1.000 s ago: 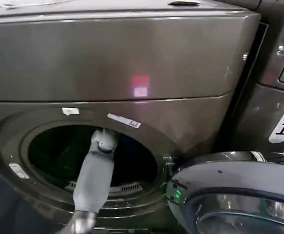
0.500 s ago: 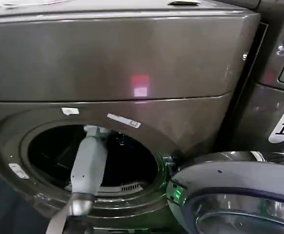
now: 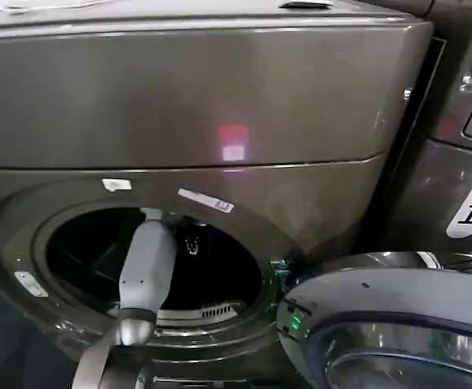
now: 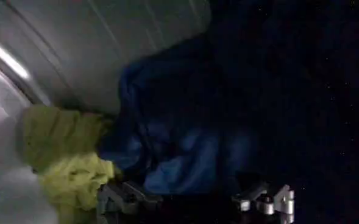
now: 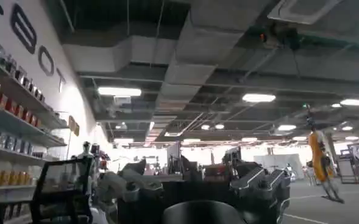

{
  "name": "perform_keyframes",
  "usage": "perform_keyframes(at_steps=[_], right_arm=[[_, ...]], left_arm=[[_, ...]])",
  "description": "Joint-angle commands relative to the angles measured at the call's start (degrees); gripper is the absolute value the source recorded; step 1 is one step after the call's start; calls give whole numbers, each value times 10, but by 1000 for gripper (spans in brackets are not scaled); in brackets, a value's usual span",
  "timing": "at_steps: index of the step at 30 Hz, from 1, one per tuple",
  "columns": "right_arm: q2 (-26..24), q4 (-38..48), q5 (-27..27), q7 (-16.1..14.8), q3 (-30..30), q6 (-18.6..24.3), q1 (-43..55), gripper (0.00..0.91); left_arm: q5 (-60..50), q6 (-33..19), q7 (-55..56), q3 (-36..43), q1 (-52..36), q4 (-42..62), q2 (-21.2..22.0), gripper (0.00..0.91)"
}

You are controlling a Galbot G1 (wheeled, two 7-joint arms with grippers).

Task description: Grasp the clothes from the dryer.

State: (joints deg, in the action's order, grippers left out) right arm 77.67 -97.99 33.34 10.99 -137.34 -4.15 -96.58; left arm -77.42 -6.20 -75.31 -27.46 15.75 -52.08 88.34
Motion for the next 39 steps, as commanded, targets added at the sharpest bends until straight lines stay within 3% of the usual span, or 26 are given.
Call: perform_keyframes(at_steps=[1,15,16,17,18,39], right_arm=[[1,-2,-2,1,8,0,3,907],[4,-5,-2,2,20,1,10,907],[4,-5,-2,2,20,1,11,907],[3,-5,-2,1,20,1,10,907],[3,-5,-1,2,20,1,10,907],[3,-7,-1,0,26,5,11,907]], left_arm=[[33,18,-1,1,6,43,-3,907],[56,15,4,3,6,69,-6,907],[63,15,4,3,7,68,-7,808],[67,13,4,3,7,67,-8,182],[74,12,4,3,8,63,-9,23],[107,8,23,-3,-4,104,-8,0]])
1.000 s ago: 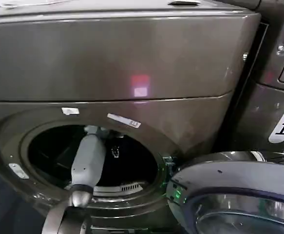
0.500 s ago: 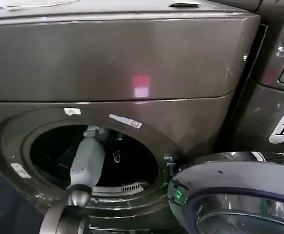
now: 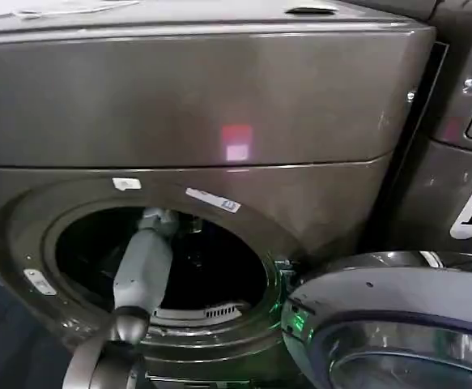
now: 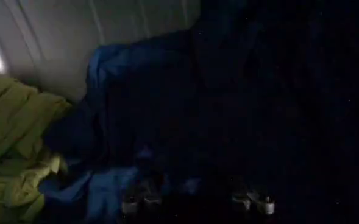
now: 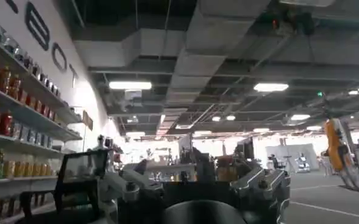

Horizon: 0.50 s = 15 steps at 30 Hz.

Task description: Grasp the clothes from the dryer.

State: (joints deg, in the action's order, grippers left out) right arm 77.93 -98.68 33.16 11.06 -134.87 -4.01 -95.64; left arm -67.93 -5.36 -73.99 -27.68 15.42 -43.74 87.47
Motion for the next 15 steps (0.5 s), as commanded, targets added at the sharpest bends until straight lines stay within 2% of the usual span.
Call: perform_keyframes(at_steps=[1,5,11,14,15], right_arm=[[1,0,2,0,1,5,2,907],[1,-1,4,-2,1,2,0,907],[2,-7,9,-1,5,-10,-1,907],[3,-9,8,0,6,-10,0,907],[3,-9,8,0,7,-5,0,907]], left_arm=[[18,6,14,-2,0,16,1,0],[66,16,44,-6,9,-21,0,0],[205,21,192,6,21,-62,3,0],[283,52,267,14,28,-84,5,0],[313,86,313,18,32,-93,6,0]])
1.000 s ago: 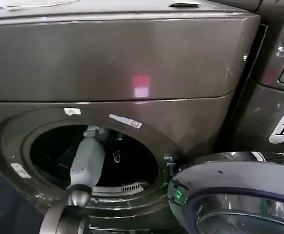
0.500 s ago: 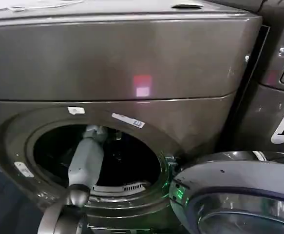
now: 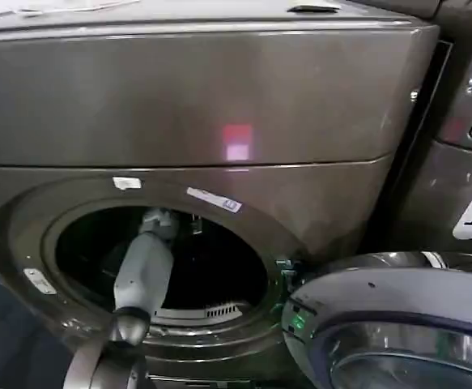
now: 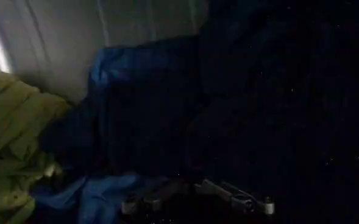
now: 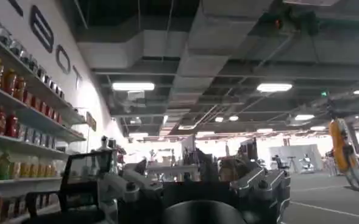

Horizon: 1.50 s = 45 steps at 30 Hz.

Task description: Grasp the clothes from the dryer.

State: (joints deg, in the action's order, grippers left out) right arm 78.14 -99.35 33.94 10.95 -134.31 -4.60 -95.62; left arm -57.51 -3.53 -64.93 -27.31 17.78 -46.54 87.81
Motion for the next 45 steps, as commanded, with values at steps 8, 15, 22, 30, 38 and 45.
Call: perform_keyframes(at_steps=[8,15,22,30,38,45], right_arm=[[4,-13,-3,0,1,3,-2,907],[5,-16,0,9,1,14,-6,907],[6,-10,-6,8,-6,15,-8,907],[4,-6,-6,9,-12,15,-11,907],[4,-8,-9,9,-10,14,-7,907],[0,-17,-10,23,-19,-21,-3,907]], left_arm=[[367,176,404,30,44,-148,15,0],[458,208,550,35,65,-206,27,0],[527,239,641,32,78,-235,57,0],[560,230,650,31,76,-220,61,0],[562,229,658,28,81,-215,54,0],[554,226,652,29,78,-212,47,0]])
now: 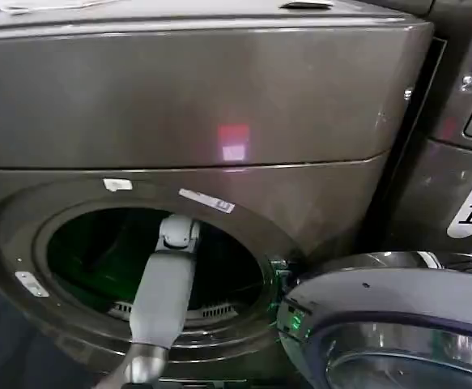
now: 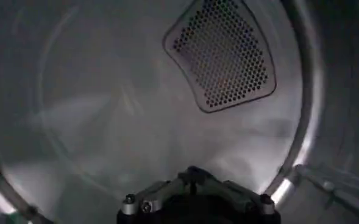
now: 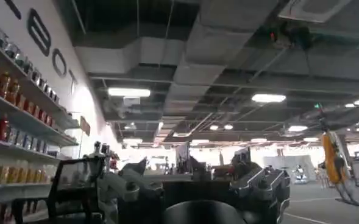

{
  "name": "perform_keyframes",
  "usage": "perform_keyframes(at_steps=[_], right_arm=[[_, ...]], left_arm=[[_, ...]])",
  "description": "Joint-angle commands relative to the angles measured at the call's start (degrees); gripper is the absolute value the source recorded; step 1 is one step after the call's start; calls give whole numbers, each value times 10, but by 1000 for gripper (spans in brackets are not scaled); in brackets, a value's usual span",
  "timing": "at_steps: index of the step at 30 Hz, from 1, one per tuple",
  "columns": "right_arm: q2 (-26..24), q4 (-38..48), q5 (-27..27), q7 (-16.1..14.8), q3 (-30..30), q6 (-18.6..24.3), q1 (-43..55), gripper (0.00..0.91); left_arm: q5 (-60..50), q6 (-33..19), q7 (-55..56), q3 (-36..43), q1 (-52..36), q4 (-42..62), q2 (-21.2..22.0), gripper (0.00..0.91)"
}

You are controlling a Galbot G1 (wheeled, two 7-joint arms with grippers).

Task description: Grasp the clothes from the dryer.

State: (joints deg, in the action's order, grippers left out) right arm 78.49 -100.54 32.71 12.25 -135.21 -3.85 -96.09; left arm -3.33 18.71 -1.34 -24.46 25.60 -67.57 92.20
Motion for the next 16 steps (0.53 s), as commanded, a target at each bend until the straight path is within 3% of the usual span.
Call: perform_keyframes(at_steps=[1,8,16], right_arm=[[-4,-6,6,10,-11,-30,2,907],[-8,-2,5,36,-26,-67,1,907],[-8,0,5,41,-31,-68,-3,907]], left_arm=[[13,3,16,0,-1,-2,2,0],[11,-2,10,-1,-8,9,-2,0],[6,-2,4,-1,-3,3,-3,0]])
